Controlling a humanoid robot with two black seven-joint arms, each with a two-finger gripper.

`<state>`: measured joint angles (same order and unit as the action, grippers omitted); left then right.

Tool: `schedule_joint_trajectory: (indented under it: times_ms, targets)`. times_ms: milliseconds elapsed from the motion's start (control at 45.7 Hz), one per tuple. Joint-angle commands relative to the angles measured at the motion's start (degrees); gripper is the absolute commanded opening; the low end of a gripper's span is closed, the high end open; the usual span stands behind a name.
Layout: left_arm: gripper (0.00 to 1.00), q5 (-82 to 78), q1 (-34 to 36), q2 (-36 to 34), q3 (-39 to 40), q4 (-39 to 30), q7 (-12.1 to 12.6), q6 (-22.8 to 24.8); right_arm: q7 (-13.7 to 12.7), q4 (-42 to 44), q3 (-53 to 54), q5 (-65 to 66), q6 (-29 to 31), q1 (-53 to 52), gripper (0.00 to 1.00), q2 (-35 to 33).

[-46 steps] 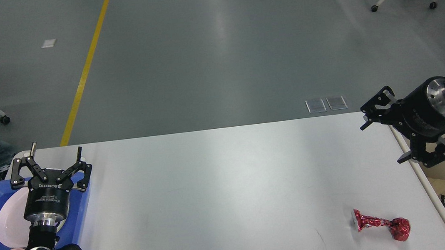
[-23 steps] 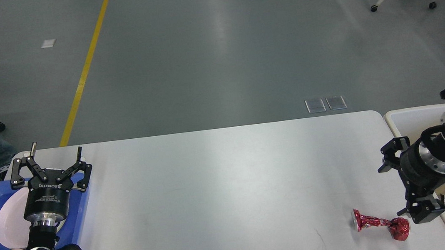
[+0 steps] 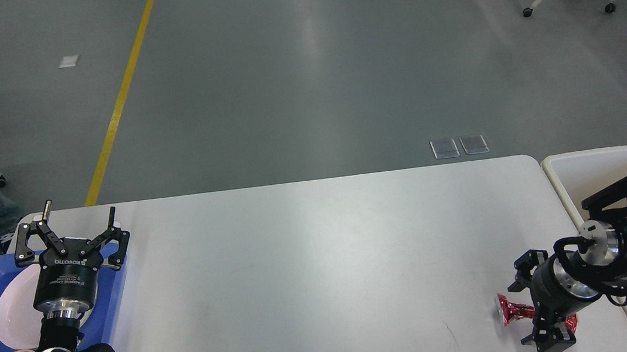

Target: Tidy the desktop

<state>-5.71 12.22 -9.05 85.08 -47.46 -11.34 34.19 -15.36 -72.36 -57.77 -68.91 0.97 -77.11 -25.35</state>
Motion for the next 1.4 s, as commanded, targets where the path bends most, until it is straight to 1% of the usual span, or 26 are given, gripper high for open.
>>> schedule_joint_trajectory:
  times_ms: [0, 88, 153, 219, 241, 350, 482, 547, 701, 1226, 1314, 1380]
  targets:
    - [0.97, 0.0, 0.0, 0.0, 0.0, 0.0, 0.0, 0.0, 0.0, 3.6, 1.0, 0.0, 0.0, 2.9, 0.81, 0.1]
    - [0.97, 0.0, 0.0, 0.0, 0.0, 0.0, 0.0, 0.0, 0.0, 5.7, 1.0, 0.0, -0.3, 4.3, 0.80, 0.1]
    - [0.97, 0.0, 0.0, 0.0, 0.0, 0.0, 0.0, 0.0, 0.0, 7.1, 1.0, -0.1, -0.4, 5.4, 0.76, 0.1]
    - [0.97, 0.0, 0.0, 0.0, 0.0, 0.0, 0.0, 0.0, 0.0, 7.1, 1.1, -0.1, -0.3, 5.6, 0.62, 0.1]
    - [0.97, 0.0, 0.0, 0.0, 0.0, 0.0, 0.0, 0.0, 0.0, 7.1, 1.2, -0.1, -0.3, 5.7, 0.58, 0.1]
    - [0.97, 0.0, 0.0, 0.0, 0.0, 0.0, 0.0, 0.0, 0.1, 7.2, 1.3, -0.2, -0.4, 6.1, 0.49, 0.1]
    - [0.97, 0.0, 0.0, 0.0, 0.0, 0.0, 0.0, 0.0, 0.4, 7.4, 1.3, -0.2, -0.4, 6.2, 0.32, 0.1]
    - [0.97, 0.0, 0.0, 0.0, 0.0, 0.0, 0.0, 0.0, 0.6, 7.8, 1.3, -0.2, -0.5, 6.2, 0.26, 0.1]
    - [0.97, 0.0, 0.0, 0.0, 0.0, 0.0, 0.0, 0.0, 0.6, 8.1, 1.7, -0.1, -0.5, 6.1, 0.00, 0.1]
    - [0.97, 0.0, 0.0, 0.0, 0.0, 0.0, 0.0, 0.0, 0.6, 7.1, 1.8, 0.4, -0.2, 4.9, 0.00, -0.3]
    - [0.97, 0.0, 0.0, 0.0, 0.0, 0.0, 0.0, 0.0, 0.6, 5.3, 1.4, 1.0, 0.5, 3.0, 0.00, -0.8]
    - [0.97, 0.0, 0.0, 0.0, 0.0, 0.0, 0.0, 0.0, 0.5, 2.4, 0.6, 3.4, 0.8, 0.2, 0.00, -1.8]
